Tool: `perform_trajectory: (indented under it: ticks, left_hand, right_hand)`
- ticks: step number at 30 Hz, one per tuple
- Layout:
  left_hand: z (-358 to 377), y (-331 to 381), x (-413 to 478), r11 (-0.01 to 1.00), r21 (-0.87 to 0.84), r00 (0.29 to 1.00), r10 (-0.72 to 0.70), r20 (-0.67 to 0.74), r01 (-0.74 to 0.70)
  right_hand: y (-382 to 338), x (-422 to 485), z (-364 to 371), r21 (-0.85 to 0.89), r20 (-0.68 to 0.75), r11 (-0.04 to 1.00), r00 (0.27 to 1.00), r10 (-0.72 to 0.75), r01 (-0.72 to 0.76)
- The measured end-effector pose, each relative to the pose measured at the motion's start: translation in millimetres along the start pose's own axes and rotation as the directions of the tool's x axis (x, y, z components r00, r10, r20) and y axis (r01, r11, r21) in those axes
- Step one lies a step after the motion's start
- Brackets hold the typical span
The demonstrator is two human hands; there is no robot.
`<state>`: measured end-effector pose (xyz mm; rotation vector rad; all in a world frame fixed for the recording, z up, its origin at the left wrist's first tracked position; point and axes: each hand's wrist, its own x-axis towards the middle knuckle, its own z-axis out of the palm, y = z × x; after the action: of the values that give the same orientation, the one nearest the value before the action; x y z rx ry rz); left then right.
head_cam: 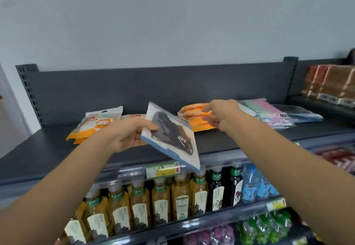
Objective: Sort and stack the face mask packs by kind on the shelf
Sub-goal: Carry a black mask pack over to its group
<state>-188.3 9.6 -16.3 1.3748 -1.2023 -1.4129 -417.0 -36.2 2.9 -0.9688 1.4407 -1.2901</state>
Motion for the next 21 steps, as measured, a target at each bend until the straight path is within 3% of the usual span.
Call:
perform_trajectory:
  ticks: [4, 10, 16, 21]
  left_hand:
    - [25.0, 17.8, -10.4, 0.995, -0.043, 0.996, 0.086, -0.008, -0.087]
    - [88.7, 52.6, -7.8, 0.964, -0.178, 0.98, 0.199, -0.004, -0.197]
    - [197.2, 59.1, 35.5, 0.98, 0.006, 0.979, 0.201, 0.032, -0.201]
    - [276.6, 63.3, 79.6, 0.968, 0.158, 0.98, 0.196, 0.028, -0.198]
  right_hand:
    - [4.4, 5.2, -23.6, -0.058, 0.007, 0.998, 1.0, -0.016, 0.016]
    - [2.1, 17.3, -93.9, -0.08, 0.175, 0.986, 0.972, 0.157, -0.145]
    - [-19.0, 67.8, -189.2, -0.071, 0.041, 0.997, 0.999, 0.03, -0.027]
    - [-19.0, 117.5, -262.8, -0.078, -0.019, 0.997, 1.0, 0.018, -0.019]
